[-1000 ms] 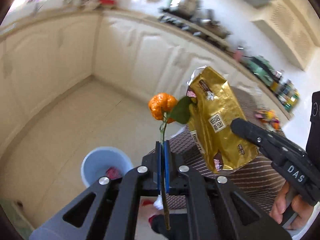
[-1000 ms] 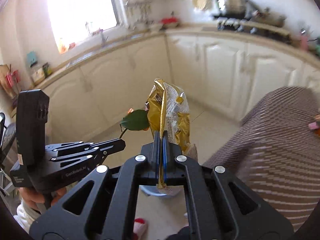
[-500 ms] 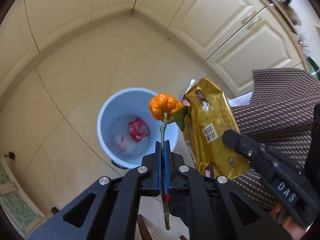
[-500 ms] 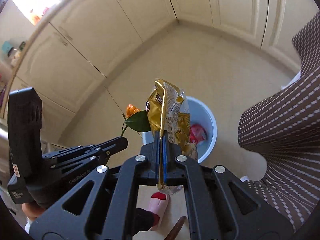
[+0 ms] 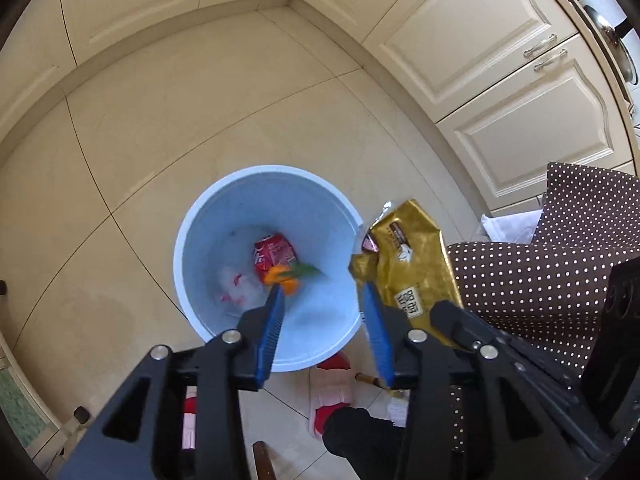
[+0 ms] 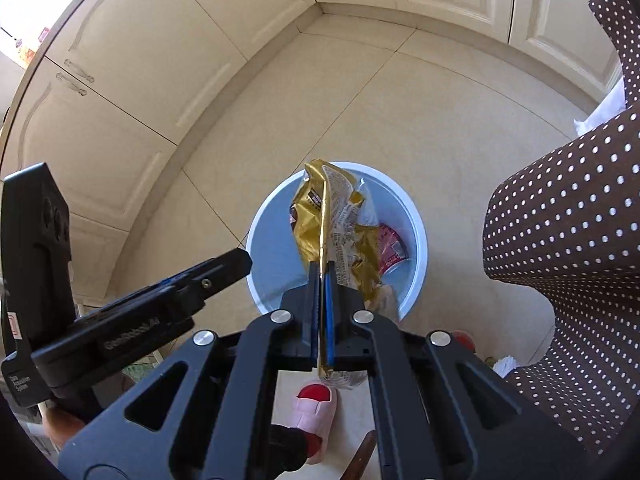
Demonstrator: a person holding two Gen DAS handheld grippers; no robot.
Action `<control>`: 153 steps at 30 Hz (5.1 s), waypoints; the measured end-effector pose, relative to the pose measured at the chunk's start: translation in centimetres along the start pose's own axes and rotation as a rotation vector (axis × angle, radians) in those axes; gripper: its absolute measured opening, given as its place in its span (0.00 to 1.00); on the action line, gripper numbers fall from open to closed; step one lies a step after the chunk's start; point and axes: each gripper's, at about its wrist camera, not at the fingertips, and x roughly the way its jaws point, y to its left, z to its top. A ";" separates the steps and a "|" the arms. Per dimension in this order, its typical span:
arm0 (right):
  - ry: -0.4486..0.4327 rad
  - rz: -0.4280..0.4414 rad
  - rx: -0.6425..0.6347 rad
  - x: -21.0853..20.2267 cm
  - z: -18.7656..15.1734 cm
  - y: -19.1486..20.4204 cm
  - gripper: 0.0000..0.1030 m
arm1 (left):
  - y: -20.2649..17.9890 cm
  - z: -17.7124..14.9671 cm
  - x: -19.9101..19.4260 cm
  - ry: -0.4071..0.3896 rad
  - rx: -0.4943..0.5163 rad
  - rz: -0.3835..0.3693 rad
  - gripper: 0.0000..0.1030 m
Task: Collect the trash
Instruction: 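Carry peel and gold wrapper over the bucket and open both tools, then swing both tools back toward the remaining table trash, then grasp a dark wrapper with the left tool while the right tool grasps a pale wrapper, then carry both wrappers over the bucket and open both tools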
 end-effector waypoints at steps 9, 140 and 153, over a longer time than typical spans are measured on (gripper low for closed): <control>0.006 0.003 -0.014 2.0 0.0 0.8 0.03 | 0.7 0.1 -0.6 -0.004 -0.007 0.027 0.47; -0.354 -0.037 -0.265 -27.8 -1.5 2.0 0.15 | -17.4 -4.9 -24.9 -0.297 0.409 -0.207 0.01; -0.079 -0.024 -0.227 -7.8 0.5 5.0 0.15 | -3.9 -0.2 -13.0 -0.145 0.138 -0.066 0.01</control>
